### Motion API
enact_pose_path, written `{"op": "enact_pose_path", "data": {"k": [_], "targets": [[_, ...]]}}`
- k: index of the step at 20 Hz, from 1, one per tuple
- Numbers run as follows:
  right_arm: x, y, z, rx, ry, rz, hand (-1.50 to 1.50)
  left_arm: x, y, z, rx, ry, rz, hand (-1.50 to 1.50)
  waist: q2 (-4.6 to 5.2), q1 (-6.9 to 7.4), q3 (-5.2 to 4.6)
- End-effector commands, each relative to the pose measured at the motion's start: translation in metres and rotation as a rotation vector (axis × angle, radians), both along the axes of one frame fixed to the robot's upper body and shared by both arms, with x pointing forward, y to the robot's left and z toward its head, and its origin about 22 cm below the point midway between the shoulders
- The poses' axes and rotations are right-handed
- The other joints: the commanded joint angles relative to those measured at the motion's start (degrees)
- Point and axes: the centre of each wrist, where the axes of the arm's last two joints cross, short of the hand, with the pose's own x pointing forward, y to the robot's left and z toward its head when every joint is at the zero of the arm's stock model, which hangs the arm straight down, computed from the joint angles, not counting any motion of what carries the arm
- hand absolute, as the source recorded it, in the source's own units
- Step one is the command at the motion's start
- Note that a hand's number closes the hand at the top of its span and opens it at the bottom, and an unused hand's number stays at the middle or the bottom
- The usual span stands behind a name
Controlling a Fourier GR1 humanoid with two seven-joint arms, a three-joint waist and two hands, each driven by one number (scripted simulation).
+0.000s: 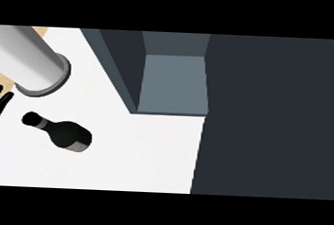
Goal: Pick up the wine, place it into the cabinet and close the cabinet
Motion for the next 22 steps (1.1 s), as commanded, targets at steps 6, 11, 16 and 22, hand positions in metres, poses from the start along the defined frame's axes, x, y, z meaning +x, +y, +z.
{"op": "enact_pose_path", "data": {"k": [6, 11, 16, 22], "targets": [[-0.018, -0.001, 0.014, 0.048, -0.017, 0.038, -1.50, 0.022, 0.011, -0.058, 0.059, 0.070, -0.001, -1.50, 0.03, -0.09, -0.02], [-0.017, 0.003, 0.011, 0.035, -0.003, 0.031, -1.50, 0.037, 0.030, -0.091, 0.037, 0.136, -0.003, -1.50, 0.09, -0.21, -0.03], [-0.021, -0.001, 0.013, 0.055, -0.038, 0.021, -1.50, 0.038, 0.009, -0.128, 0.075, 0.148, -0.013, -1.50, 0.09, -0.28, -0.02], [-0.026, -0.006, 0.014, 0.003, -0.027, 0.039, -1.50, 0.037, 0.035, -0.151, 0.046, 0.162, -0.024, -1.50, 0.08, -0.24, -0.02]]}}
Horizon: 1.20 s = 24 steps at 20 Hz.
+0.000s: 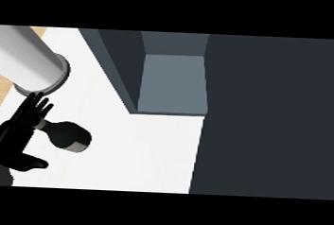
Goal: Pick up the wine, place it into the cabinet and close the cabinet
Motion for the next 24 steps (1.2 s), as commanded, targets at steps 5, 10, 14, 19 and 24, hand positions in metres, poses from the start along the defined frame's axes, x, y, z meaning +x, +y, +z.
{"op": "enact_pose_path", "data": {"k": [5, 10, 14, 19, 24], "targets": [[-0.018, -0.010, -0.006, 0.021, -0.015, 0.038, -1.50, -0.015, 0.007, -0.044, -0.031, 0.025, -0.017, -1.50, 0.10, -0.30, -0.01], [-0.015, -0.010, -0.006, 0.032, -0.028, 0.046, -1.50, -0.008, -0.014, -0.060, -0.022, 0.035, -0.034, -1.50, 0.10, -0.35, -0.03], [-0.017, -0.005, -0.002, 0.034, -0.030, 0.037, -1.50, -0.011, -0.017, -0.068, -0.084, 0.057, -0.037, -1.50, 0.16, -0.59, -0.10], [-0.022, 0.000, 0.008, 0.025, -0.030, 0.050, -1.50, -0.008, -0.017, -0.070, -0.160, 0.087, -0.060, -1.50, 0.20, -1.10, -0.23], [-0.013, 0.002, 0.004, 0.012, -0.026, 0.049, -1.50, -0.005, -0.044, -0.082, -0.188, 0.062, -0.075, -1.50, 0.20, -0.81, -0.17]]}}
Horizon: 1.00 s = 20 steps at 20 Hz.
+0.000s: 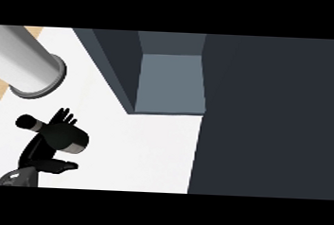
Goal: Pick up the wine, place it into the cabinet and close the cabinet
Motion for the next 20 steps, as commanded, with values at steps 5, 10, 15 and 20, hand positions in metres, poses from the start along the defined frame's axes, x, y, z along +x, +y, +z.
{"op": "enact_pose_path", "data": {"k": [5, 10, 15, 20], "targets": [[-0.018, -0.002, 0.008, 0.024, -0.015, 0.028, -1.50, 0.002, 0.002, 0.000, -0.143, -0.114, -0.083, -1.50, -0.02, -0.04, 0.02], [-0.011, -0.003, 0.006, 0.029, -0.012, 0.008, -1.50, -0.002, -0.011, -0.008, -0.156, -0.153, -0.081, -1.50, -0.06, 0.40, 0.06], [-0.015, -0.001, 0.007, 0.032, -0.026, 0.037, -1.50, 0.017, -0.033, -0.007, -0.129, -0.183, -0.039, -1.50, 0.00, 0.11, 0.08], [-0.015, -0.001, 0.005, 0.035, -0.009, 0.019, -1.50, 0.017, -0.041, -0.011, -0.208, -0.170, -0.031, 1.50, 0.06, -0.04, 0.05]]}}
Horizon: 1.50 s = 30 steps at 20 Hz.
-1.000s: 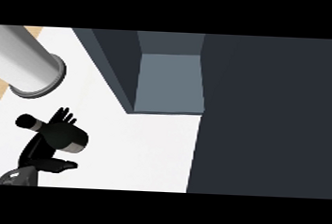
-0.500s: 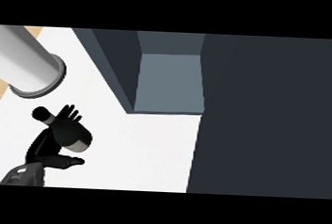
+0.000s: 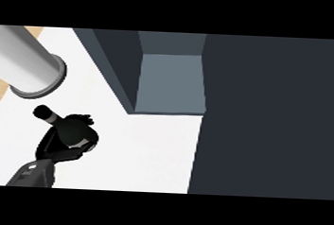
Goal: Pick up the wine, place it into the cabinet and close the cabinet
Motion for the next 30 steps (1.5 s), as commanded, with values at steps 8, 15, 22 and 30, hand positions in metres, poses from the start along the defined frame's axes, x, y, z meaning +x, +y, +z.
{"op": "enact_pose_path", "data": {"k": [8, 15, 22, 30], "targets": [[-0.007, -0.006, -0.002, 0.009, -0.018, 0.021, -1.50, 0.014, -0.007, 0.005, -0.177, -0.056, -0.132, 1.50, 0.21, -0.23, -0.03], [-0.012, -0.018, 0.000, 0.002, -0.007, -0.010, -1.50, -0.015, -0.051, -0.027, -0.181, -0.042, 0.256, 1.50, -0.44, 1.29, 0.21], [-0.010, -0.008, -0.003, 0.007, -0.001, -0.019, -1.50, -0.001, -0.070, -0.009, -0.250, -0.099, 0.286, 1.50, -0.63, 1.93, 0.24], [-0.020, -0.012, 0.008, -0.013, 0.021, 0.010, -1.50, -0.008, -0.107, 0.012, -0.226, -0.112, 0.181, 1.50, -0.57, 1.65, 0.20]]}}
